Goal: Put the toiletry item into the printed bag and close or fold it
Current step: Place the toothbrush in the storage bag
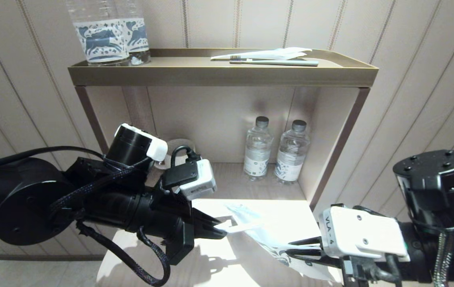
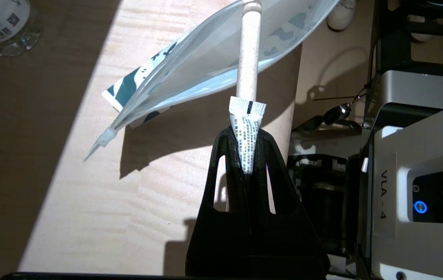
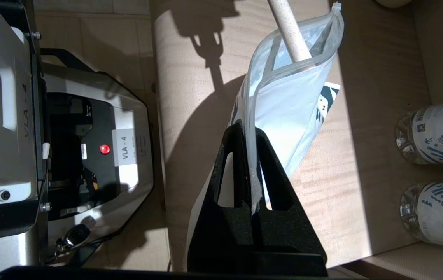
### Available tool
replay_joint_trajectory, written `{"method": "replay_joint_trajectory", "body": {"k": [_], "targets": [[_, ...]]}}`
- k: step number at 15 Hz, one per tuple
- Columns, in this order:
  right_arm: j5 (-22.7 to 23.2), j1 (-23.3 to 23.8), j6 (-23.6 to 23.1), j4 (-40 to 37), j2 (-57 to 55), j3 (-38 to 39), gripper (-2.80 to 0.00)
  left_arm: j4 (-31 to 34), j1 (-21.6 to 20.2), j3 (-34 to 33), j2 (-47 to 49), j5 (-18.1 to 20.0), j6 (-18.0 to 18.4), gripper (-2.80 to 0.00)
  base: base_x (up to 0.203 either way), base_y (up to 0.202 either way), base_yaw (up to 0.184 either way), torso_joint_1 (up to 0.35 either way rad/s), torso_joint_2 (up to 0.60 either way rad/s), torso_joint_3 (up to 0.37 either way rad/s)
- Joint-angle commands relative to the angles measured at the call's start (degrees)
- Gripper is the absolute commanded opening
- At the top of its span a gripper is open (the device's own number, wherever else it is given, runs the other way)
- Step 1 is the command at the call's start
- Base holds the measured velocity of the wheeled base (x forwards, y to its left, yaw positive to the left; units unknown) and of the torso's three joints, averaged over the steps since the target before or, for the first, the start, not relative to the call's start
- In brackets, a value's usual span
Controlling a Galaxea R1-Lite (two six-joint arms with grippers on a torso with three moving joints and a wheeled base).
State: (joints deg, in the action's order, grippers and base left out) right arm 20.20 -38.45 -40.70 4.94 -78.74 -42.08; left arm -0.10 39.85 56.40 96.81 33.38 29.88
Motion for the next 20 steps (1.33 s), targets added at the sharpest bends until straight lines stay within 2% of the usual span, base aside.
{"method": "replay_joint_trajectory", "body": {"k": [1, 6, 8, 13, 20], "targets": [[0.5, 0.0, -0.2, 0.6, -0.2, 0.4, -2.8, 0.1, 0.3, -0.3, 0.1, 0.2, 0.2, -2.8, 0.0, 0.0, 0.0, 0.0, 0.0, 0.0], [3.2, 0.4, 0.1, 1.5, -2.3, 0.4, -2.8, 0.7, 0.4, -2.1, -2.1, 0.2, 0.4, -2.8, 0.0, 0.0, 0.0, 0.0, 0.0, 0.0], [4.4, 0.5, 0.3, 2.6, -4.4, 0.4, -2.8, 2.9, 0.6, -1.8, -3.6, 0.2, 0.4, -2.8, 0.0, 0.0, 0.0, 0.0, 0.0, 0.0], [6.3, 0.6, 1.8, 14.5, -9.7, 1.4, -2.8, 4.1, 2.3, -1.7, -3.7, 0.1, 0.5, -2.8, 0.0, 0.0, 0.0, 0.0, 0.0, 0.0], [10.4, 0.7, 3.0, 15.2, -9.9, 3.2, -2.8, 3.7, 2.7, -1.2, -1.3, 0.0, 0.5, -2.8, 0.0, 0.0, 0.0, 0.0, 0.0, 0.0]]}}
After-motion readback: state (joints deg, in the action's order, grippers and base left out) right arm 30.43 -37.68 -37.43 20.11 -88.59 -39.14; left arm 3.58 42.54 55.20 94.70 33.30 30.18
